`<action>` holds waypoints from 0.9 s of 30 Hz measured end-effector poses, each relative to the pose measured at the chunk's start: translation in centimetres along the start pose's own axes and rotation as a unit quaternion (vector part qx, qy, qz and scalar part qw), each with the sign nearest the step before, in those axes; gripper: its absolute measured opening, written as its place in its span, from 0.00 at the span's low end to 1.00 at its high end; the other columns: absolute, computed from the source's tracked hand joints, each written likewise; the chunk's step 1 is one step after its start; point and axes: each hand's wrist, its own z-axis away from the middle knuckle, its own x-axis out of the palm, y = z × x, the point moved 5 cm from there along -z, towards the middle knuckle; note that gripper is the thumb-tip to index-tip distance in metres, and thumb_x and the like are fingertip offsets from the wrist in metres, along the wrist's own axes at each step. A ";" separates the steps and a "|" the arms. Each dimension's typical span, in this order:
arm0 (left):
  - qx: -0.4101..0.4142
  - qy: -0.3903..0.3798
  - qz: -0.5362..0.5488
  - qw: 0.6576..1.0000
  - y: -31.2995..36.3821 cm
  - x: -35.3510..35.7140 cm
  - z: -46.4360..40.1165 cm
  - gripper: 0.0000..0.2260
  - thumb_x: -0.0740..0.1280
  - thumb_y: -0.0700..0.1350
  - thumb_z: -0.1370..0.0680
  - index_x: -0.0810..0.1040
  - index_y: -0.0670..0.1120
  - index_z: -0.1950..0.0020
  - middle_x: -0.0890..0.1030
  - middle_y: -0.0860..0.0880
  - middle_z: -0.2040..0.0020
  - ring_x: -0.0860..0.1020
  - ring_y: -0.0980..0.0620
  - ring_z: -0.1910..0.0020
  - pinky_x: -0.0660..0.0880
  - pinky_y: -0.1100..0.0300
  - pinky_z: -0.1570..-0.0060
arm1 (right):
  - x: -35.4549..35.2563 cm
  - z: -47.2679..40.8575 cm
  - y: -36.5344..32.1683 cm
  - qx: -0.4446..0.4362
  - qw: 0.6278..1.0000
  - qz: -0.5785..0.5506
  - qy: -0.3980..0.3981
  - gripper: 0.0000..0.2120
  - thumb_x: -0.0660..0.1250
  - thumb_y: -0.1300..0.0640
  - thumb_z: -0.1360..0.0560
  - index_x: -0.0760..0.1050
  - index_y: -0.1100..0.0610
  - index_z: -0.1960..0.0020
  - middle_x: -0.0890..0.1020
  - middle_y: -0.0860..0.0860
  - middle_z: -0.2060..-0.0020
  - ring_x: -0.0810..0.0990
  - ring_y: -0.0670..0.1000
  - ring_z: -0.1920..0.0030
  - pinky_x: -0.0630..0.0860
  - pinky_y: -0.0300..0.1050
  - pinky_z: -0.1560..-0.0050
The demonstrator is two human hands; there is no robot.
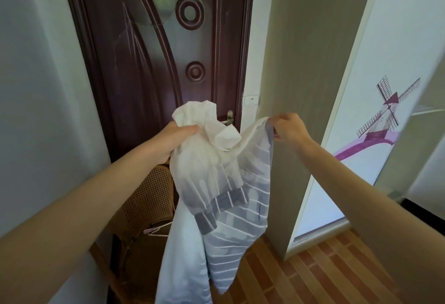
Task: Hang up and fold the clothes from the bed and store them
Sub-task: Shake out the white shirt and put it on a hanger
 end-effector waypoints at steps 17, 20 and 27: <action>-0.058 0.237 0.285 0.927 5.5 2.8 -0.7 0.13 0.64 0.35 0.24 0.60 0.47 0.60 0.62 0.47 0.60 0.64 0.49 0.67 0.71 0.55 0.60 | 9.4 7.9 -2.4 -0.110 0.955 0.093 -0.258 0.20 0.72 0.44 0.26 0.82 0.62 0.59 0.84 0.56 0.65 0.83 0.52 0.63 0.83 0.44 0.58; -0.063 0.259 0.331 0.905 6.6 3.9 0.2 0.07 0.67 0.41 0.22 0.70 0.42 0.57 0.73 0.49 0.58 0.75 0.50 0.58 0.76 0.54 0.46 | 11.0 7.3 -0.9 -0.089 0.945 0.208 -0.237 0.28 0.68 0.35 0.27 0.70 0.59 0.68 0.75 0.55 0.72 0.80 0.53 0.66 0.76 0.43 0.62; 0.018 0.233 0.347 0.908 8.9 3.4 1.3 0.15 0.68 0.44 0.24 0.75 0.40 0.39 0.78 0.48 0.58 0.78 0.50 0.61 0.78 0.56 0.57 | 11.3 5.1 -0.4 -0.121 0.952 0.244 -0.143 0.17 0.59 0.56 0.18 0.71 0.66 0.35 0.77 0.61 0.38 0.75 0.62 0.38 0.72 0.48 0.43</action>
